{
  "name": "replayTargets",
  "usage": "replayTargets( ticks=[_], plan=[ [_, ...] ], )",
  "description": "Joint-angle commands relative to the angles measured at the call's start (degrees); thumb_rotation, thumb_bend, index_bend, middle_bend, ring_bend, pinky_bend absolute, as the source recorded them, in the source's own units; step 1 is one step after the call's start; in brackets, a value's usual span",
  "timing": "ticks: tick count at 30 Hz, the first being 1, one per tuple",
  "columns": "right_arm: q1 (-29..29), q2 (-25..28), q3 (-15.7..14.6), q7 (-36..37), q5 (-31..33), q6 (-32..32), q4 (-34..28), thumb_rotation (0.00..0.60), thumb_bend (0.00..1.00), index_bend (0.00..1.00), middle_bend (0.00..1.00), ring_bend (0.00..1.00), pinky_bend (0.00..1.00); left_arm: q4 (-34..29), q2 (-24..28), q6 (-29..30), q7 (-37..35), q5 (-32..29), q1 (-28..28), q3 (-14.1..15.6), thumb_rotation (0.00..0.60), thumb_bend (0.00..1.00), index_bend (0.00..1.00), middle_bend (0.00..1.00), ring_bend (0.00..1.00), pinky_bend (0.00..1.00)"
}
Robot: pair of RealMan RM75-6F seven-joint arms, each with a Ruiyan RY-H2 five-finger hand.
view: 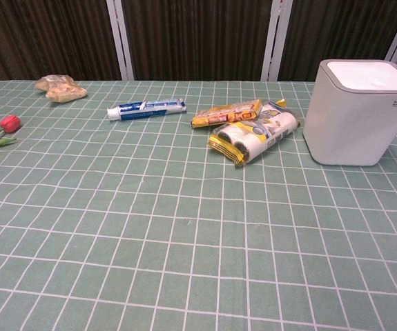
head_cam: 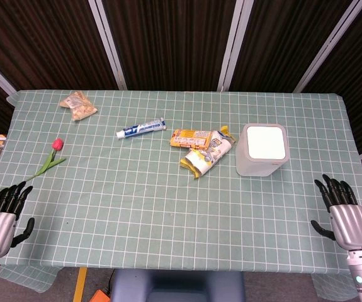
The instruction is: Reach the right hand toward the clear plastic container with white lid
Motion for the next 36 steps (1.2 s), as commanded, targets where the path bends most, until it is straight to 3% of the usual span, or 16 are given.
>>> replayTargets(
  ticks=[1, 4, 5, 6, 7, 8, 9, 11, 14, 21, 36],
  plan=[
    [0.25, 0.07, -0.12, 0.47, -0.03, -0.58, -0.06, 0.600, 0.30, 0.00, 0.00, 0.00, 0.00, -0.02, 0.06, 0.19, -0.09, -0.01, 0.06, -0.05, 0.600, 0.47, 0.00, 0.00, 0.00, 0.08],
    [0.60, -0.02, 0.57, 0.88, 0.73, -0.82, -0.42, 0.600, 0.30, 0.00, 0.06, 0.00, 0.00, 0.11, 0.21, 0.60, -0.73, -0.40, 0.21, -0.38, 0.600, 0.47, 0.00, 0.00, 0.00, 0.08],
    [0.92, -0.07, 1.10, 0.46, 1.08, -0.86, -0.60, 0.600, 0.30, 0.00, 0.17, 0.06, 0.03, 0.14, 0.30, 0.47, -0.85, -0.66, 0.22, -0.44, 0.600, 0.47, 0.00, 0.00, 0.00, 0.08],
    [1.72, -0.11, 1.89, -0.25, 1.13, -1.15, -0.76, 0.600, 0.30, 0.00, 0.38, 0.24, 0.17, 0.05, 0.47, 0.18, -0.88, -0.98, 0.21, -0.44, 0.600, 0.47, 0.00, 0.00, 0.00, 0.08],
    [2.50, 0.02, 2.38, -0.63, 1.45, -2.06, -1.14, 0.600, 0.30, 0.00, 0.59, 0.48, 0.39, -0.11, 0.59, 0.04, -0.99, -1.09, 0.18, -0.45, 0.600, 0.47, 0.00, 0.00, 0.00, 0.08],
    [3.45, 0.41, 2.83, -1.09, 2.29, -3.69, -1.99, 0.600, 0.30, 0.00, 0.72, 0.64, 0.55, -0.22, 0.67, -0.01, -1.10, -1.03, 0.12, -0.46, 0.600, 0.47, 0.00, 0.00, 0.00, 0.08],
    [5.09, 1.28, 3.36, -1.69, 3.26, -6.51, -3.29, 0.600, 0.30, 0.00, 0.89, 0.84, 0.78, -0.27, 0.76, -0.02, -1.16, -0.80, 0.06, -0.39, 0.600, 0.47, 0.00, 0.00, 0.00, 0.08],
    [7.61, 2.31, 4.60, -2.58, 5.28, -10.42, -4.83, 0.600, 0.30, 0.00, 0.99, 0.97, 0.94, -0.37, 0.86, 0.07, -1.31, -0.50, 0.07, -0.25, 0.600, 0.47, 0.00, 0.00, 0.00, 0.08],
    [11.50, 3.03, 6.89, -6.50, 10.50, -16.02, -7.03, 0.600, 0.35, 0.00, 1.00, 1.00, 1.00, -0.44, 1.02, 0.42, -1.39, -0.38, 0.22, -0.24, 0.600, 0.47, 0.00, 0.00, 0.00, 0.08],
    [18.36, 2.29, 10.25, -16.35, 23.66, -22.70, -11.36, 0.600, 0.55, 0.00, 1.00, 1.00, 1.00, -0.86, 1.78, 0.69, -2.05, -1.06, 0.53, -0.50, 0.600, 0.48, 0.00, 0.00, 0.00, 0.08],
    [25.81, -0.22, 8.86, -21.45, 37.51, -28.50, -9.00, 0.600, 0.57, 0.00, 1.00, 1.00, 1.00, -0.99, 2.33, 1.61, -3.03, -0.91, 0.90, -0.75, 0.600, 0.48, 0.00, 0.00, 0.00, 0.08]
  ],
)
